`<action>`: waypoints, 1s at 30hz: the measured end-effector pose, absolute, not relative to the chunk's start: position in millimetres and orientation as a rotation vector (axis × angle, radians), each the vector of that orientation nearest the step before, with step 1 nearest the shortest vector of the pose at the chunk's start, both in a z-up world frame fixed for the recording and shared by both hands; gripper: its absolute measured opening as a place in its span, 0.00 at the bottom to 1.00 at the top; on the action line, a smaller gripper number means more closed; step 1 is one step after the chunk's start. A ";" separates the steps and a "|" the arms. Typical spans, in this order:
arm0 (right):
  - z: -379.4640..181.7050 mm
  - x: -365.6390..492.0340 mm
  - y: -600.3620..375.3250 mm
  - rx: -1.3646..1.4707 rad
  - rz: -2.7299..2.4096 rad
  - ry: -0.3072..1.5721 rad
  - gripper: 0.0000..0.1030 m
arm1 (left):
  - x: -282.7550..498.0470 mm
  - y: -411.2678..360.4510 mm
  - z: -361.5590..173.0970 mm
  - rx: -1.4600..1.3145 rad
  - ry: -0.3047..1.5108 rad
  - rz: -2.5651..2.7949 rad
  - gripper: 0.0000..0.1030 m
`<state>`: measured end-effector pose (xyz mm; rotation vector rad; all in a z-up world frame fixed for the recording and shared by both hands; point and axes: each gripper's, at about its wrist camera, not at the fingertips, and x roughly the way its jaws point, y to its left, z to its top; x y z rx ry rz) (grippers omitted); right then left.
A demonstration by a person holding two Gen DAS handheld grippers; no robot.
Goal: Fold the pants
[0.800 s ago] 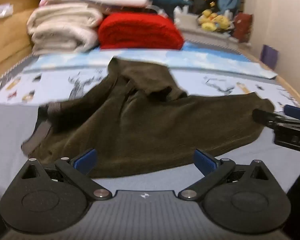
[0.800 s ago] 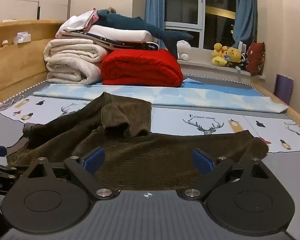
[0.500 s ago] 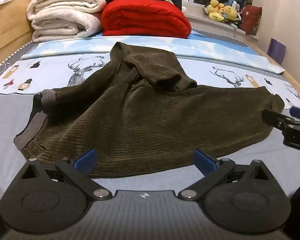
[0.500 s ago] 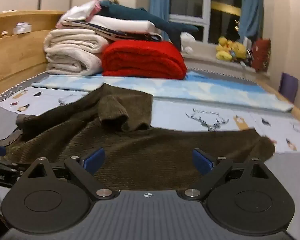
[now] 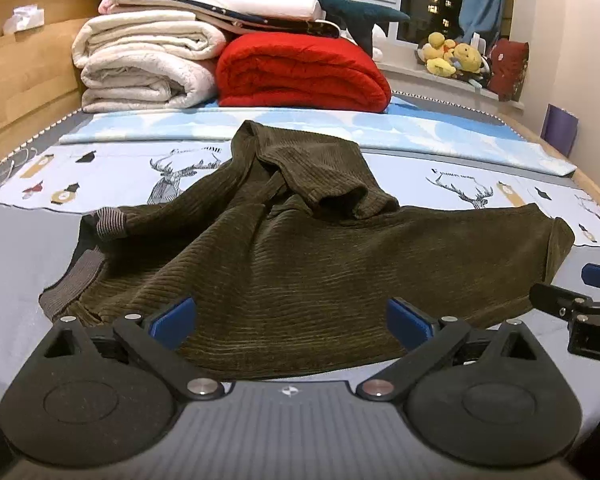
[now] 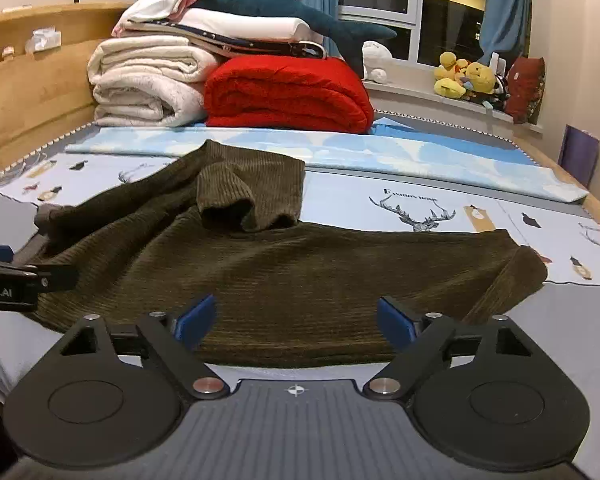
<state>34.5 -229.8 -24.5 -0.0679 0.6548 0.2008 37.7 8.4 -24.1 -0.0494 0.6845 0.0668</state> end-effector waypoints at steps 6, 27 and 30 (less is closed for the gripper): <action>-29.5 43.3 -235.0 -0.026 0.170 0.689 0.78 | 45.7 11.6 -30.1 -0.071 0.744 0.067 0.96; -39.0 51.1 -225.4 -0.022 0.203 0.763 0.82 | 50.0 19.1 -35.4 -0.091 0.782 0.093 0.97; -39.0 51.1 -226.2 -0.019 0.201 0.765 0.82 | 50.2 18.8 -35.5 -0.090 0.785 0.094 0.97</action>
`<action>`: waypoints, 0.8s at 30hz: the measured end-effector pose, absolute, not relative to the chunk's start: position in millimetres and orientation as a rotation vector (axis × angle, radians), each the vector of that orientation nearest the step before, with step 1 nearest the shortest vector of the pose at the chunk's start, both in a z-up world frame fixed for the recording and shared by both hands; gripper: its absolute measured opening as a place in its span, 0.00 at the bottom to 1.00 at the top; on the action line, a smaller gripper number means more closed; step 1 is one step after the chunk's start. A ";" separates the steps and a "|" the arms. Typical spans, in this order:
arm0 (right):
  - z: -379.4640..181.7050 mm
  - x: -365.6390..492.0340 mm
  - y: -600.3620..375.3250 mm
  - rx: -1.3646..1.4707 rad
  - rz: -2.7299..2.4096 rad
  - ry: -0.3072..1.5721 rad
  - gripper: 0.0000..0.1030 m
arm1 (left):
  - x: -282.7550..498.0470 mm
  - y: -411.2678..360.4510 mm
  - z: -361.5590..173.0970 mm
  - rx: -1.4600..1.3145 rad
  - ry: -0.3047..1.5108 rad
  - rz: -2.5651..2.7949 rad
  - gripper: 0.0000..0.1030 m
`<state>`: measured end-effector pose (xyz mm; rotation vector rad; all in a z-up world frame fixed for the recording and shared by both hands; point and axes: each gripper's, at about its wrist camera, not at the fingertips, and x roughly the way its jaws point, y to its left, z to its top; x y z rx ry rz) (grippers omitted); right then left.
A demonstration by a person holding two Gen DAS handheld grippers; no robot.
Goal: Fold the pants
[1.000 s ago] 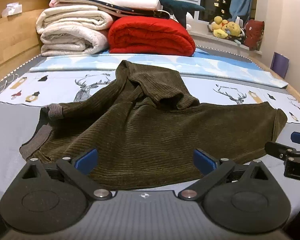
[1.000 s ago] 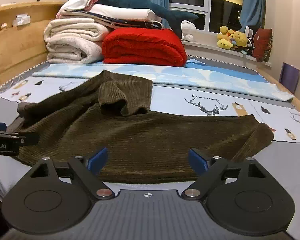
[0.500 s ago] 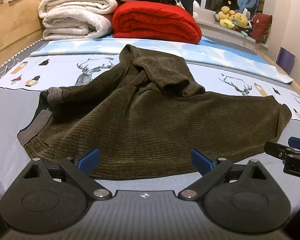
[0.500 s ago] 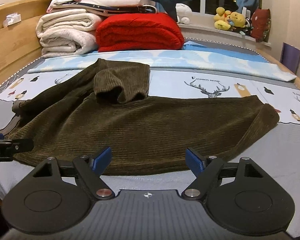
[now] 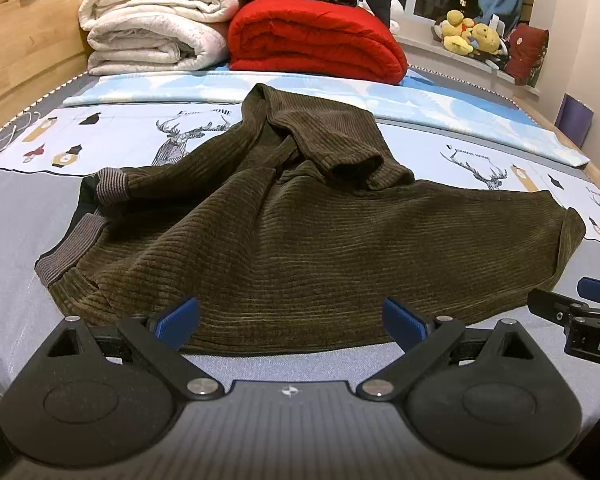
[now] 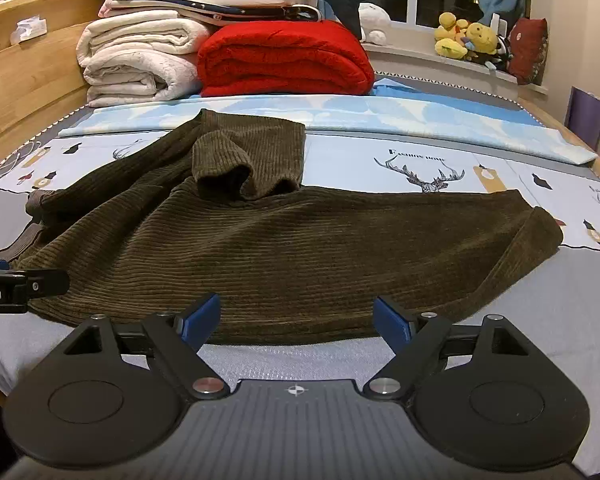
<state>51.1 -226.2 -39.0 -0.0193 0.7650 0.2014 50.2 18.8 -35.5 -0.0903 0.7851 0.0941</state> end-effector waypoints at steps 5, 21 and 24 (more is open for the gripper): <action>-39.7 51.1 -226.9 -0.018 0.202 0.769 0.83 | 50.5 18.5 -35.8 -0.090 0.786 0.094 0.97; -40.2 51.2 -225.8 -0.021 0.204 0.771 0.83 | 50.2 18.7 -36.6 -0.090 0.785 0.095 0.97; -40.2 51.4 -225.7 -0.021 0.204 0.773 0.83 | 50.1 18.6 -36.5 -0.090 0.785 0.096 0.97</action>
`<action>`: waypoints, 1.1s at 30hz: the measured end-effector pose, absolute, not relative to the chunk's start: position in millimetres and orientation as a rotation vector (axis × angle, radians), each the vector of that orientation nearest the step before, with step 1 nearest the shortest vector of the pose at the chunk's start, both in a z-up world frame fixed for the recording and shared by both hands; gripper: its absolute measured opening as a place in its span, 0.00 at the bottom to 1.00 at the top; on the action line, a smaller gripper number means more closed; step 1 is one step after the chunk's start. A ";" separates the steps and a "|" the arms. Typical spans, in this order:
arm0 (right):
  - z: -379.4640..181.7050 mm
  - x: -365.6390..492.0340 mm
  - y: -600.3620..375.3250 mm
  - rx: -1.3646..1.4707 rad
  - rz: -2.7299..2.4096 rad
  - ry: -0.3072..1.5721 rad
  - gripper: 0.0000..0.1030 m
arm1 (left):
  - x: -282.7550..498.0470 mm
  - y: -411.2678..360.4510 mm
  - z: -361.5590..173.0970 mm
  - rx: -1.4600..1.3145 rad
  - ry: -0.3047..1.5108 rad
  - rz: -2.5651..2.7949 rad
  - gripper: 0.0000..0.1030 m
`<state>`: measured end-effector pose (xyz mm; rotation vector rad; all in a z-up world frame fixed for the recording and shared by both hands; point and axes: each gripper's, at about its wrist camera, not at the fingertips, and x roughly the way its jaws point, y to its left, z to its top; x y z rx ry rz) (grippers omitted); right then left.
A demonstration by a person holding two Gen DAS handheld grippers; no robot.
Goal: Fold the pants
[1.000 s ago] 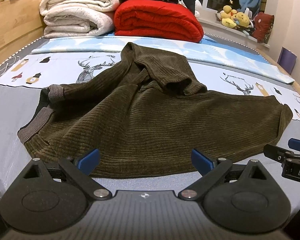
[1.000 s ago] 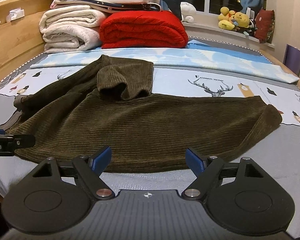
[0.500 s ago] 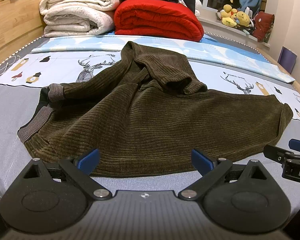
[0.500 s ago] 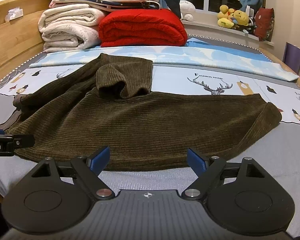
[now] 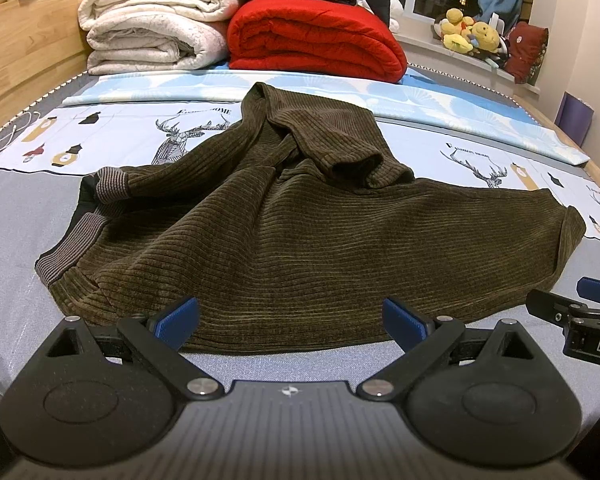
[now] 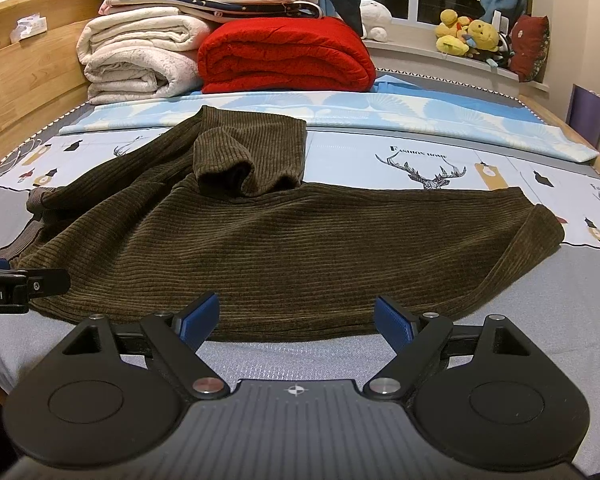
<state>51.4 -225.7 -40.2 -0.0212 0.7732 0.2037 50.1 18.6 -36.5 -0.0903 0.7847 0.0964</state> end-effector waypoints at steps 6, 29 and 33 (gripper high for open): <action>-40.0 51.4 -225.6 -0.020 0.204 0.772 0.83 | 50.1 18.5 -36.6 -0.090 0.784 0.095 0.97; -37.3 125.0 -362.3 0.230 -0.096 0.688 0.54 | 115.1 145.0 -11.4 0.065 0.671 0.089 0.22; -83.1 163.6 -407.0 0.334 -0.189 0.881 0.70 | 141.3 197.1 -48.1 -0.099 0.857 0.258 0.22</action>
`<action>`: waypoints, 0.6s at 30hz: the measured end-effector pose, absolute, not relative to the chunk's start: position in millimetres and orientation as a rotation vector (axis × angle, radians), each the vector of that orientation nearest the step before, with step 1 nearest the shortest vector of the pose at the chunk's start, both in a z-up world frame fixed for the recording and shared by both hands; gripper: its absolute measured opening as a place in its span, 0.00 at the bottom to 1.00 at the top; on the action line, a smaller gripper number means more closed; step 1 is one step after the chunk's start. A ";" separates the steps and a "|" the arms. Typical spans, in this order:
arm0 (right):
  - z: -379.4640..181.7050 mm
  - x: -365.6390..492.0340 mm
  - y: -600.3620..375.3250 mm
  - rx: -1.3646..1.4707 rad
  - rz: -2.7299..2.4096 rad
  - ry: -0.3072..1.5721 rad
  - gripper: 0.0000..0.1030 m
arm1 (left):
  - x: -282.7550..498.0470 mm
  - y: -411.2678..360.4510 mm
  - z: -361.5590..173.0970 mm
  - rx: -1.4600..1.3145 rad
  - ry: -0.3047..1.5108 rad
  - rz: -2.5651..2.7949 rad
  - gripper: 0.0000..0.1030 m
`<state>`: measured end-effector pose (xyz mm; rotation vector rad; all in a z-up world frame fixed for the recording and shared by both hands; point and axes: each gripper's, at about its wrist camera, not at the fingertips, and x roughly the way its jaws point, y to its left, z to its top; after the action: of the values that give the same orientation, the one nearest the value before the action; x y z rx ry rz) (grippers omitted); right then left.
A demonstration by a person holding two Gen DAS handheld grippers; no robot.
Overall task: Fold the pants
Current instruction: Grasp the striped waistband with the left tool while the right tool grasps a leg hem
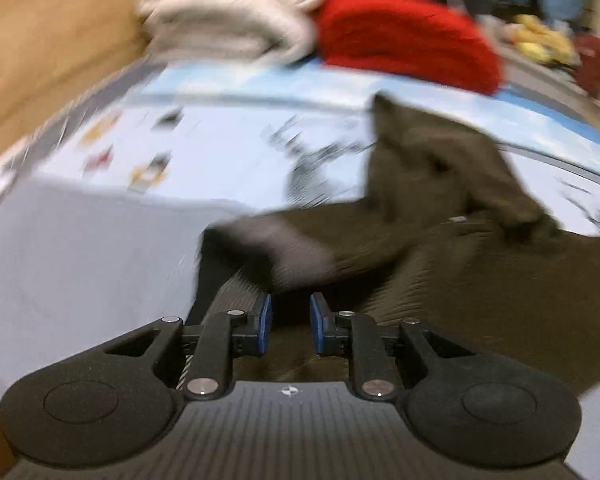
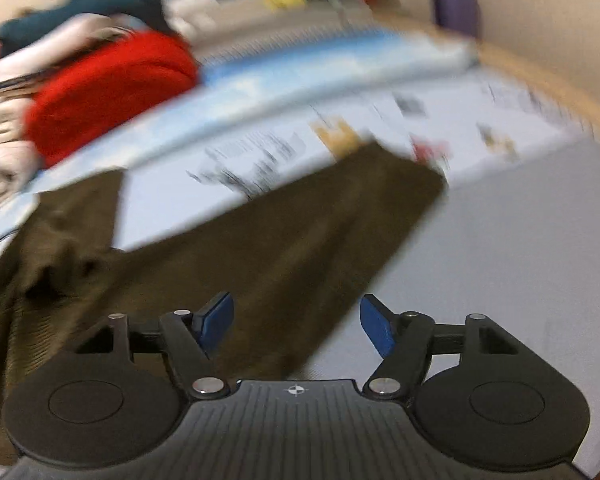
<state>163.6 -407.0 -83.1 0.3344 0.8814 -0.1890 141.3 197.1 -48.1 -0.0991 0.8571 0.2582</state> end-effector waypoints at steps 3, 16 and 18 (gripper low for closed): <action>-111.1 183.8 -435.4 0.439 -0.260 0.965 0.70 | 152.2 213.6 -64.5 -0.139 0.919 0.305 0.27; -148.4 244.5 -440.8 0.274 -0.318 1.053 0.63 | 188.4 254.1 -112.1 -0.140 1.062 0.449 0.85; -149.0 244.3 -446.3 0.285 -0.317 1.058 0.37 | 192.8 259.3 -117.7 -0.169 1.080 0.449 0.85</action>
<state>244.3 -446.3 -149.0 0.2848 1.0575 -0.3165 192.8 259.3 -117.7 -0.1687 1.0799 0.4487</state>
